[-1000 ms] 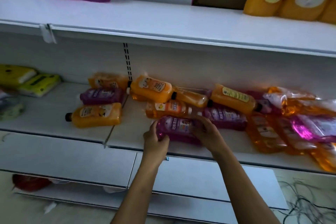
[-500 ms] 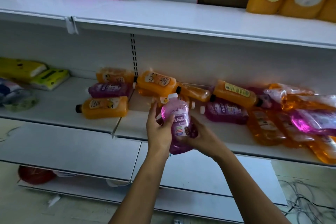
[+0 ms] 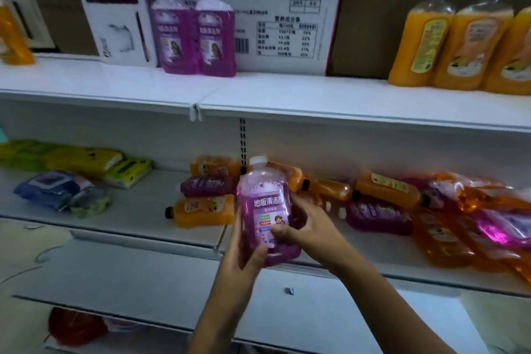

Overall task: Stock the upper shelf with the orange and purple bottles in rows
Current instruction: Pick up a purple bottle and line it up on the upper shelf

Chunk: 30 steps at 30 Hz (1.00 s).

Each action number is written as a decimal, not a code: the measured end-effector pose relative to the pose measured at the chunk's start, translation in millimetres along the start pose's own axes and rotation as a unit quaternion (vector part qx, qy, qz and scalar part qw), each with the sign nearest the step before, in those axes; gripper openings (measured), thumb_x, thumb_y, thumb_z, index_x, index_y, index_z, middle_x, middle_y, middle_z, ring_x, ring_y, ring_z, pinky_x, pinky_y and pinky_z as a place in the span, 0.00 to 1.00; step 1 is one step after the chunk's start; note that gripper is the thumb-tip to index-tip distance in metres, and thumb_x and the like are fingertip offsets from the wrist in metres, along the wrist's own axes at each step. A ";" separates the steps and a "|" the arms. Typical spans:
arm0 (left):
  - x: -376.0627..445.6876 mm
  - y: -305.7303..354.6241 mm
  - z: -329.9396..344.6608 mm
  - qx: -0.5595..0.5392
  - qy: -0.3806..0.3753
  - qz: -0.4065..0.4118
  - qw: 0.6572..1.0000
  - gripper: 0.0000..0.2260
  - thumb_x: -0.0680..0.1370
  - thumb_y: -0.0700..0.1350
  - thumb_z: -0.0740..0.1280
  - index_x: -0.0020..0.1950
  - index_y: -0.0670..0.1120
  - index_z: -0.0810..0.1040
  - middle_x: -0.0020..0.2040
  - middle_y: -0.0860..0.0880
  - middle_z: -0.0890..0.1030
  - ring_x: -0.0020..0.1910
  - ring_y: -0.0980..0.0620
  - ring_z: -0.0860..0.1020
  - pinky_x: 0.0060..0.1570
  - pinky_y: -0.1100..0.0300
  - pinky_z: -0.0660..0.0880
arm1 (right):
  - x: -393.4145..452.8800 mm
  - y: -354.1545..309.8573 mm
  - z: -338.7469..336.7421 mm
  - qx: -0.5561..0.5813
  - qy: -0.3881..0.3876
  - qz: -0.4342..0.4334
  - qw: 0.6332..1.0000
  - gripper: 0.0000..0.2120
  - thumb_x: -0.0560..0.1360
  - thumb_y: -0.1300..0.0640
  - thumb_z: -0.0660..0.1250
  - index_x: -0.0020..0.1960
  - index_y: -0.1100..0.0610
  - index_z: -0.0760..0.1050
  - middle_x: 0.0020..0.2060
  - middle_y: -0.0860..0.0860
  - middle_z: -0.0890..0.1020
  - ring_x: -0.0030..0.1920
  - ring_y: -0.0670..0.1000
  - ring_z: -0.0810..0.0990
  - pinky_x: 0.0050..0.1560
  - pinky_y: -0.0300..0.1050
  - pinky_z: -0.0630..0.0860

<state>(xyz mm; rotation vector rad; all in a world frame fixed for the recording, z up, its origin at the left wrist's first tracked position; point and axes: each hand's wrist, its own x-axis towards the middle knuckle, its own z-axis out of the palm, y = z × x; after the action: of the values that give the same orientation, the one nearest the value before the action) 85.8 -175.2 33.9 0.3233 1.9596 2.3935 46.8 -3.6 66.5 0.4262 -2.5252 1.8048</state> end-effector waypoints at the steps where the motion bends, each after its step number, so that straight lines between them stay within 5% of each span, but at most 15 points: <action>1: -4.5 4.4 -4.2 0.009 0.013 0.004 1.000 0.26 0.74 0.59 0.70 0.65 0.80 0.62 0.61 0.68 0.78 0.59 0.64 0.79 0.48 0.66 0.79 | 2.2 -7.6 6.2 -0.018 -0.009 -0.018 1.000 0.33 0.66 0.38 0.76 0.68 0.44 0.72 0.57 0.44 0.83 0.57 0.45 0.83 0.58 0.45 0.80; 6: -24.0 26.8 -37.6 0.030 0.090 0.067 0.993 0.36 0.70 0.60 0.74 0.73 0.70 0.59 0.59 0.66 0.79 0.57 0.65 0.79 0.44 0.70 0.77 | 11.9 -59.4 40.2 -0.100 -0.075 -0.099 0.987 0.30 0.77 0.41 0.66 0.76 0.40 0.61 0.59 0.35 0.77 0.57 0.34 0.77 0.54 0.32 0.76; 9: -37.6 40.6 -62.6 0.027 0.129 0.116 0.985 0.38 0.71 0.56 0.76 0.75 0.67 0.60 0.63 0.59 0.79 0.60 0.57 0.80 0.49 0.64 0.79 | 16.4 -95.2 53.3 -0.157 -0.101 -0.156 0.970 0.30 0.78 0.42 0.64 0.77 0.38 0.59 0.59 0.35 0.74 0.57 0.34 0.76 0.52 0.31 0.76; 13: -48.4 65.8 -79.6 0.026 0.148 0.182 0.972 0.37 0.70 0.57 0.76 0.75 0.68 0.61 0.65 0.58 0.79 0.62 0.54 0.79 0.52 0.63 0.79 | 16.3 -138.8 66.9 -0.153 -0.137 -0.220 0.954 0.45 0.74 0.47 0.73 0.77 0.30 0.47 0.71 0.37 0.64 0.61 0.41 0.77 0.57 0.39 0.81; 17: -40.7 91.7 -77.7 0.034 0.105 0.233 0.966 0.37 0.73 0.54 0.74 0.77 0.63 0.60 0.66 0.55 0.78 0.63 0.52 0.79 0.53 0.59 0.80 | 19.3 -174.3 67.9 -0.262 -0.121 -0.318 0.903 0.51 0.69 0.46 0.76 0.78 0.34 0.44 0.78 0.33 0.46 0.77 0.48 0.59 0.70 0.53 0.72; 20: -24.9 110.0 -71.4 0.057 0.064 0.265 0.961 0.37 0.75 0.51 0.73 0.79 0.59 0.56 0.68 0.55 0.77 0.64 0.51 0.79 0.54 0.58 0.80 | 23.6 -192.5 52.8 -0.285 -0.081 -0.329 0.897 0.52 0.67 0.47 0.78 0.78 0.35 0.45 0.77 0.35 0.47 0.74 0.42 0.56 0.71 0.51 0.70; 26: 12.6 143.7 -46.9 0.119 -0.018 0.305 0.945 0.39 0.77 0.51 0.70 0.81 0.58 0.49 0.69 0.56 0.75 0.65 0.52 0.78 0.58 0.50 0.80 | 21.7 -207.4 9.3 -0.268 0.008 -0.349 0.898 0.49 0.69 0.52 0.79 0.78 0.39 0.50 0.73 0.42 0.57 0.72 0.36 0.59 0.66 0.25 0.65; 30: 35.0 162.5 -21.6 0.141 -0.075 0.316 0.935 0.40 0.78 0.48 0.69 0.81 0.56 0.45 0.74 0.52 0.70 0.68 0.53 0.75 0.62 0.46 0.77 | 11.5 -214.6 -17.7 -0.232 0.059 -0.345 0.907 0.47 0.70 0.56 0.78 0.77 0.42 0.51 0.71 0.43 0.57 0.72 0.38 0.61 0.59 0.30 0.75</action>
<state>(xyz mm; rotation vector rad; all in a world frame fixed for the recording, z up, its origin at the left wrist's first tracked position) 65.1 -224.0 192.9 1.2835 2.3920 2.2651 81.3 -53.8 273.4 0.9819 -2.1914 0.9160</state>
